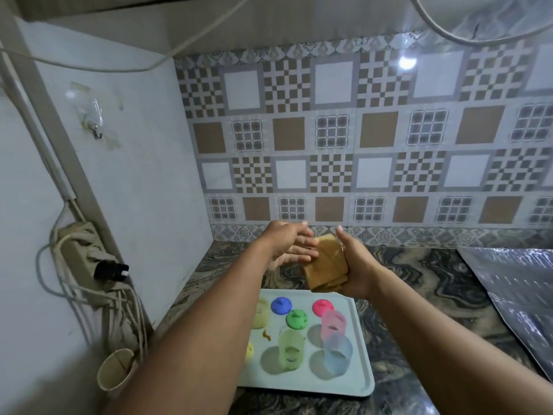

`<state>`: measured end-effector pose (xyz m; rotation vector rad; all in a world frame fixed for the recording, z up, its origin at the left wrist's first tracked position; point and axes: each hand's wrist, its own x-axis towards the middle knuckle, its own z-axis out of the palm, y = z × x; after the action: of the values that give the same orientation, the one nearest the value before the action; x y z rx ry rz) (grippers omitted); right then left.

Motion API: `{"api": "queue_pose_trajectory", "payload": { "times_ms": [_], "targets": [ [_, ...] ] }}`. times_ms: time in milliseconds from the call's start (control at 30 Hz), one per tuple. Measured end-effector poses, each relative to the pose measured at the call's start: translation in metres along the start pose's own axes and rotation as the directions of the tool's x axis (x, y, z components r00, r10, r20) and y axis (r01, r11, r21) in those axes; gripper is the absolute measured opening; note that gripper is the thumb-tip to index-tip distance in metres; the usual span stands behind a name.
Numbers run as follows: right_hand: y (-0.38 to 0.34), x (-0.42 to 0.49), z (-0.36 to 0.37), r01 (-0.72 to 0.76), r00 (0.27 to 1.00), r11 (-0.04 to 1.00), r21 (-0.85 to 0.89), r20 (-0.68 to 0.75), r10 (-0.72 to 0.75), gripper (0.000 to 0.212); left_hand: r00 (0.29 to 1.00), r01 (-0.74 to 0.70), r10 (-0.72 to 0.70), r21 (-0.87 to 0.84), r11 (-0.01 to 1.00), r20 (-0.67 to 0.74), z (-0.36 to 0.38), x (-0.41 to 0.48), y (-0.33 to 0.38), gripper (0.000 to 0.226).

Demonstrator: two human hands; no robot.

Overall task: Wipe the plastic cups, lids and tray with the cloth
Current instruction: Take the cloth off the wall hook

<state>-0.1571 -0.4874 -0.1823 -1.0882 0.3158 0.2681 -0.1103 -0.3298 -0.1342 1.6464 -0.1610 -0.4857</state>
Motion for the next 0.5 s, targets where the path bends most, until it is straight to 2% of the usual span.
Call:
{"api": "queue_pose_trajectory", "payload": {
  "times_ms": [67,100,200,300,333,433,500],
  "targets": [
    [0.001,0.0,0.001,-0.009,1.0,1.0,0.013,0.011,0.009,0.083,0.998,-0.004,0.009,0.083,0.997,-0.066,-0.012,0.002,-0.003,0.026],
    [0.002,0.0,0.001,0.001,1.0,1.0,0.003,0.008,-0.001,0.079,0.992,-0.005,0.024,0.161,0.987,-0.121,-0.018,0.003,-0.006,0.022],
    [0.006,0.01,0.004,0.001,1.0,0.998,-0.066,0.01,0.0,0.05,0.983,0.039,0.025,0.345,0.938,-0.18,-0.039,0.01,-0.019,0.021],
    [0.006,0.017,0.018,-0.001,1.0,0.991,-0.133,-0.027,-0.003,0.026,0.991,0.083,-0.037,0.378,0.922,-0.127,-0.054,0.016,-0.032,0.027],
    [0.006,0.023,0.02,0.009,0.999,0.987,-0.16,-0.034,-0.015,0.027,0.992,0.075,-0.033,0.368,0.927,-0.121,-0.057,0.018,-0.036,0.027],
    [0.008,0.046,0.015,-0.001,0.998,0.965,-0.263,-0.067,-0.017,0.057,0.993,0.053,-0.014,0.341,0.939,-0.114,-0.068,0.029,-0.045,0.021],
    [0.008,0.053,0.014,-0.011,0.996,0.971,-0.239,-0.087,-0.01,0.049,0.996,0.065,-0.041,0.333,0.941,-0.078,-0.075,0.037,-0.048,0.016]
  ]
}}
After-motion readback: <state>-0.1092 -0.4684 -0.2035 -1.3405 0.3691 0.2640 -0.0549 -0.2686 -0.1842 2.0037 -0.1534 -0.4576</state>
